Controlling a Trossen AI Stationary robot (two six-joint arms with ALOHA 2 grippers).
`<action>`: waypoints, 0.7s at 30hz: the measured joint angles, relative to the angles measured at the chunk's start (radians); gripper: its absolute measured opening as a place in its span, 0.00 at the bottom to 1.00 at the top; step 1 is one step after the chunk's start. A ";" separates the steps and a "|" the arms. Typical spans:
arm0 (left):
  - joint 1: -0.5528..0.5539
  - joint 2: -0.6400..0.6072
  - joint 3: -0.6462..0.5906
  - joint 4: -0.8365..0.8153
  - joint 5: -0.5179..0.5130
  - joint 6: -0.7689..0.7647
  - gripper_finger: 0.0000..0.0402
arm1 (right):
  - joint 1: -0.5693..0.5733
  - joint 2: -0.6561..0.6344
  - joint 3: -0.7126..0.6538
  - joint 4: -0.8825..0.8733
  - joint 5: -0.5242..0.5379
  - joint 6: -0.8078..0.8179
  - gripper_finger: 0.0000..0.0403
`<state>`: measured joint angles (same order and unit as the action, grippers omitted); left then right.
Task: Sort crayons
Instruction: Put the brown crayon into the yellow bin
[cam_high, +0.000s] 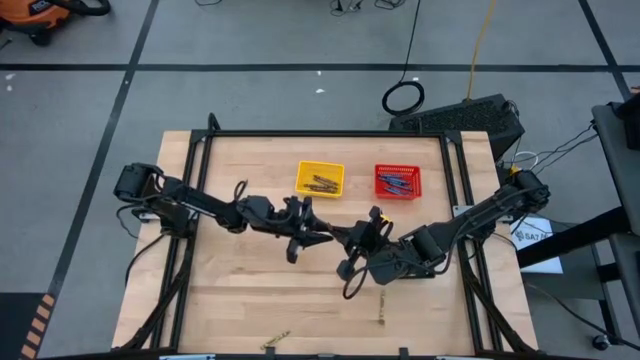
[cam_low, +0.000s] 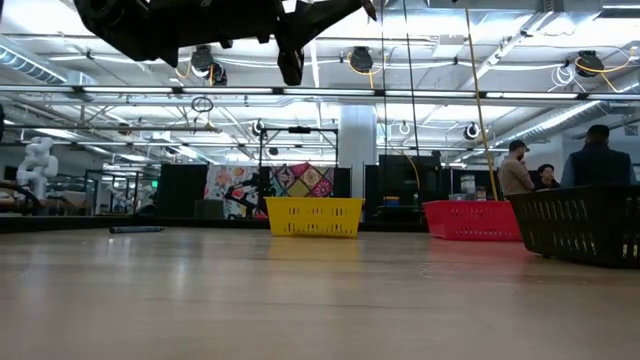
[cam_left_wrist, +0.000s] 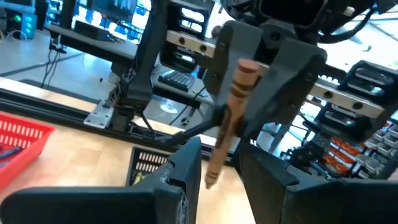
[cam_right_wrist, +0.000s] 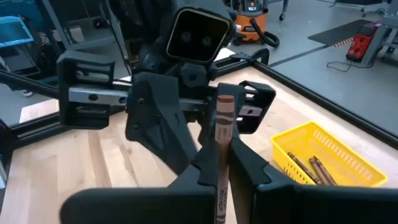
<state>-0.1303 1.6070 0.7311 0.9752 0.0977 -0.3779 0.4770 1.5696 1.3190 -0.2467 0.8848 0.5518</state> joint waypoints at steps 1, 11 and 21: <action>0.000 0.000 0.003 0.000 -0.003 0.001 0.28 | 0.000 0.000 0.000 0.000 0.001 0.000 0.00; 0.017 0.002 0.011 -0.040 -0.046 -0.002 0.28 | -0.007 0.000 0.000 -0.004 0.003 -0.013 0.00; 0.019 0.006 0.010 -0.045 -0.046 0.023 0.28 | -0.042 0.016 0.000 0.004 -0.052 -0.014 0.00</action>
<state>-0.1112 1.6127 0.7414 0.9300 0.0521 -0.3550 0.4347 1.5851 1.3193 -0.2422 0.8324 0.5377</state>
